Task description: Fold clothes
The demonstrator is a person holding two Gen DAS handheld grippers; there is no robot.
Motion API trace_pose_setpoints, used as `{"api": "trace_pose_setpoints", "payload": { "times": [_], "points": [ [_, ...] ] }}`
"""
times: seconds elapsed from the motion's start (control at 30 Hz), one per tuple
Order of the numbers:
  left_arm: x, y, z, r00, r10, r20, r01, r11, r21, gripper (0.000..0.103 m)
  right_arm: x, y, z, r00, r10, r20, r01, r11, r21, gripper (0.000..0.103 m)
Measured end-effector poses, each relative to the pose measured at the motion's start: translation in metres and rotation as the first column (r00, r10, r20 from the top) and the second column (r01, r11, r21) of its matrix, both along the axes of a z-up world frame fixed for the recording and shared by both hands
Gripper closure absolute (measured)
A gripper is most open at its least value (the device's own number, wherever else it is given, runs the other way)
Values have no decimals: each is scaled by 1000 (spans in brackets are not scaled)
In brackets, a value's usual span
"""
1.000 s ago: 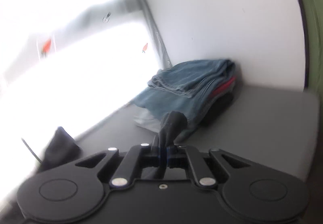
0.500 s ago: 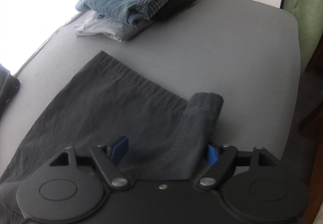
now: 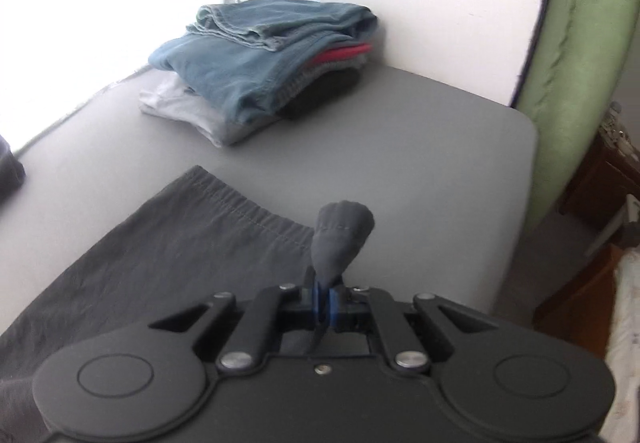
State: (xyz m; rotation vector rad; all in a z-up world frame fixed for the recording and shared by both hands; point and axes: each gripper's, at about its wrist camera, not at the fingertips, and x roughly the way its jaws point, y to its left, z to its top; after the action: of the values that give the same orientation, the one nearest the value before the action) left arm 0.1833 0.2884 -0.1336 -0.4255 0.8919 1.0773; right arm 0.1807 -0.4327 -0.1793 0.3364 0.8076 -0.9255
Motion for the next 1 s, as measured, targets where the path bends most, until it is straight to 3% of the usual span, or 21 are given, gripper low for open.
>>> {"api": "trace_pose_setpoints", "payload": {
  "times": [0.03,0.1,0.17,0.2,0.3,0.33,0.4,0.47,0.57,0.63,0.7,0.77,0.87,1.0],
  "points": [
    [-6,4,0,997,39,-73,-31,994,107,103,-2,-1,-5,1000,1,-28,-1,1000,1,98],
    [-22,27,-9,995,16,-103,-7,996,90,102,-2,-3,-18,997,1,-82,3,999,39,96],
    [-37,39,-2,1000,11,-28,-10,1000,23,101,6,1,-21,991,2,-137,1,1000,22,91],
    [-36,37,3,1000,-19,-13,19,1000,19,100,11,4,-19,989,4,-150,-4,1000,0,84],
    [-19,19,16,990,-130,49,128,991,32,95,33,15,-1,994,44,-100,-48,998,-37,50],
    [-8,12,19,984,-164,73,164,986,15,92,46,19,6,995,75,-73,-78,996,-40,50],
    [21,-6,20,961,-247,121,251,968,-22,87,73,30,17,989,140,-55,-143,988,-62,46],
    [53,-28,18,932,-331,146,340,940,-41,83,104,43,28,978,208,-32,-210,973,-93,35],
    [108,-61,13,876,-459,150,471,880,-59,81,153,64,40,950,313,10,-311,946,-95,26],
    [140,-81,10,842,-513,166,529,846,-66,77,186,73,42,932,358,52,-356,933,-52,23],
    [169,-101,5,802,-562,203,587,805,-90,73,223,79,39,900,414,139,-425,904,57,23],
    [203,-115,-4,759,-611,226,643,758,-110,71,261,80,31,857,441,267,-498,841,209,22],
    [249,-136,-26,711,-675,197,701,704,-116,71,317,83,11,819,376,433,-542,755,369,22],
    [300,-145,-50,714,-686,145,701,697,-152,71,396,90,-25,835,263,484,-498,735,460,22]
  ]
}}
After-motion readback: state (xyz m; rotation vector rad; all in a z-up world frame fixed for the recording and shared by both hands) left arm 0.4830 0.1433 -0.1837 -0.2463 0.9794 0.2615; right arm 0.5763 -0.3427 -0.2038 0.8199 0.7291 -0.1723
